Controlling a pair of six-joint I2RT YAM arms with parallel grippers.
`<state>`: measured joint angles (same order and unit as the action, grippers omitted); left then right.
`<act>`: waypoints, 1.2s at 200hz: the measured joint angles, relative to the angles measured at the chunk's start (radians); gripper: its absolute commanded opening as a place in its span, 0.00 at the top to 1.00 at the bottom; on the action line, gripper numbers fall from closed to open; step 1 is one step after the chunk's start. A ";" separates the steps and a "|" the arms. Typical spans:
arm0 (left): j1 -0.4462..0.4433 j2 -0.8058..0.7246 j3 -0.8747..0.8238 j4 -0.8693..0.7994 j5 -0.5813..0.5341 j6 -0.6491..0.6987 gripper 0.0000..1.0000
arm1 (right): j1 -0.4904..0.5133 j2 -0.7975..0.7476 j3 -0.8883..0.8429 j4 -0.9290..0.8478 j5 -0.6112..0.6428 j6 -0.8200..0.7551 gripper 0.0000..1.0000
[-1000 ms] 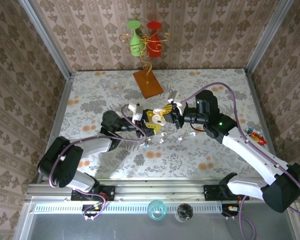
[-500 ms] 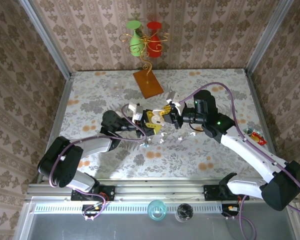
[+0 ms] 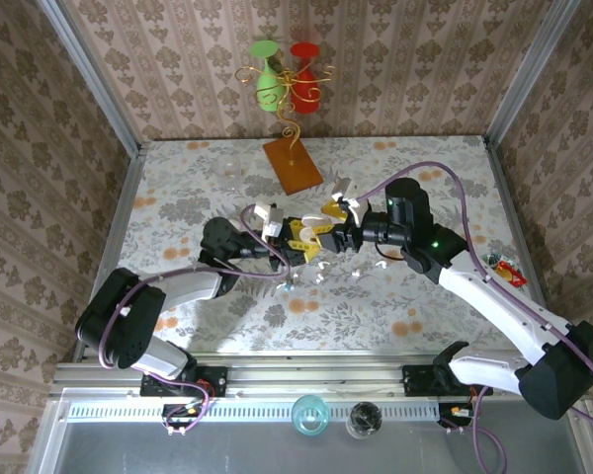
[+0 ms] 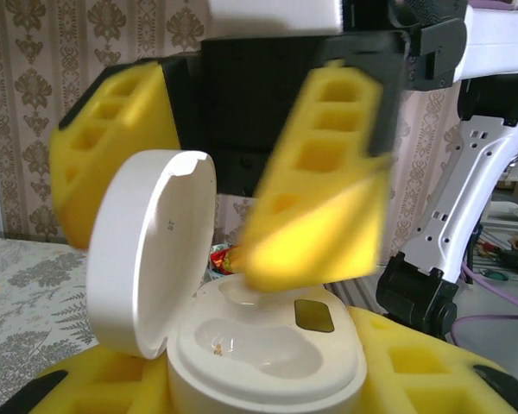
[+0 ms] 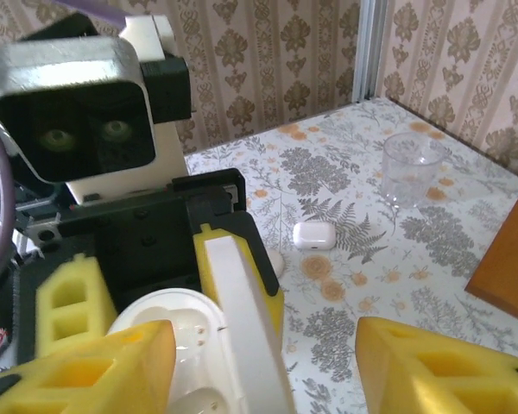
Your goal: Insert the wireless bluetooth earbuds into the charging case
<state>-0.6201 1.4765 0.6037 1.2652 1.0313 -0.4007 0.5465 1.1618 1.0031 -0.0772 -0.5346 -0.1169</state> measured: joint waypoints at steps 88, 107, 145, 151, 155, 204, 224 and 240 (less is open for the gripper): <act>0.062 0.005 -0.013 0.001 -0.043 0.028 0.60 | -0.162 -0.185 -0.193 0.196 0.032 0.319 0.29; 0.080 0.005 -0.031 0.000 -0.055 0.040 0.61 | -0.198 -0.188 -0.253 0.211 0.120 0.418 0.31; 0.097 -0.004 -0.051 0.000 -0.072 0.065 0.60 | -0.204 -0.124 -0.304 0.166 0.261 0.541 0.31; 0.098 -0.006 -0.053 0.000 -0.073 0.066 0.60 | -0.204 -0.108 -0.304 0.158 0.272 0.549 0.31; 0.098 -0.007 -0.054 0.000 -0.076 0.068 0.60 | -0.204 -0.095 -0.304 0.149 0.280 0.557 0.31; 0.099 -0.013 -0.066 0.000 -0.094 0.092 0.59 | -0.204 0.041 -0.328 0.083 0.336 0.622 0.30; 0.101 -0.013 -0.070 0.000 -0.098 0.100 0.59 | -0.204 0.085 -0.327 0.035 0.355 0.622 0.31; 0.105 -0.013 -0.072 0.000 -0.104 0.108 0.59 | -0.204 0.126 -0.324 -0.003 0.360 0.622 0.31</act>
<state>-0.5148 1.4639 0.5320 1.2655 0.9276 -0.2932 0.3428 1.2877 0.6792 -0.0803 -0.1745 0.5049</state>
